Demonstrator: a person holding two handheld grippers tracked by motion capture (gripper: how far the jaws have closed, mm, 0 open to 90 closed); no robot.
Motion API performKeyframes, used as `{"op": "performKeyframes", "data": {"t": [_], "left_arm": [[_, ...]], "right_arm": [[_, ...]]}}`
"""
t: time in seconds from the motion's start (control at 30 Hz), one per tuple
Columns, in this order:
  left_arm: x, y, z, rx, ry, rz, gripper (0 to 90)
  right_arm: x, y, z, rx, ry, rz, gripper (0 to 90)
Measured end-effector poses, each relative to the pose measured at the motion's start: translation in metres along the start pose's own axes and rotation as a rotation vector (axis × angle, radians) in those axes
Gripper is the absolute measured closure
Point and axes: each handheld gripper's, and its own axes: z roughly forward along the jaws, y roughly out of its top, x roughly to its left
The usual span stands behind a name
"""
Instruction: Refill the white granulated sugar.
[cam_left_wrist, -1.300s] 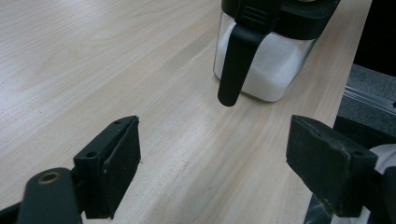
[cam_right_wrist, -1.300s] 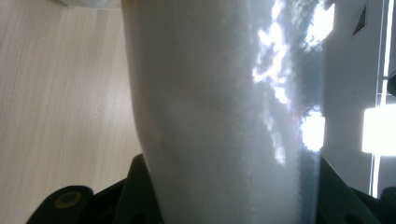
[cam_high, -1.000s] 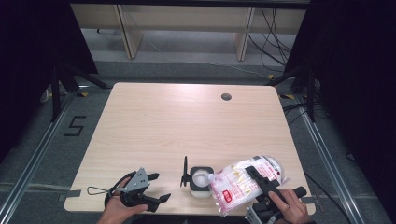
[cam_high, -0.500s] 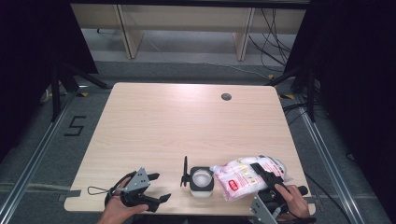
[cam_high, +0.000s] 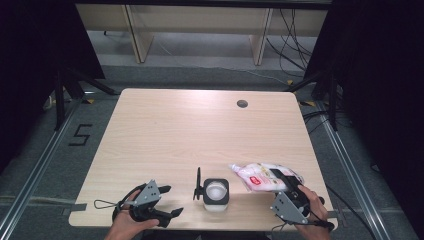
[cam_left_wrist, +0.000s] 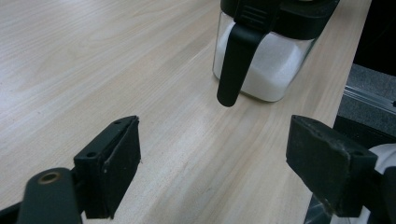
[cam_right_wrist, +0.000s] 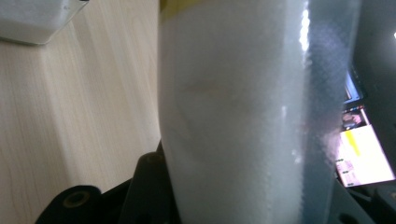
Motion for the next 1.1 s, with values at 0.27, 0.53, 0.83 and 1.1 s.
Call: {"op": "performKeyframes", "data": {"t": [0.27, 0.53, 0.83, 1.1], "left_arm": [[0.001, 0.0, 0.0, 0.003, -0.01, 0.02, 17.4], [0.002, 0.001, 0.0, 0.008, -0.009, 0.027, 17.4], [0.001, 0.001, 0.0, 0.009, -0.012, 0.028, 17.4], [0.002, 0.001, -0.001, 0.012, -0.009, 0.031, 17.4]], "right_arm": [[0.0, -0.002, 0.021, -0.004, 0.069, 0.129, 67.4], [-0.002, 0.001, 0.042, -0.08, 0.145, 0.277, 67.7], [-0.006, -0.009, 0.058, -0.118, 0.175, 0.43, 68.1], [-0.01, -0.025, 0.063, -0.153, 0.183, 0.577, 68.6]]}}
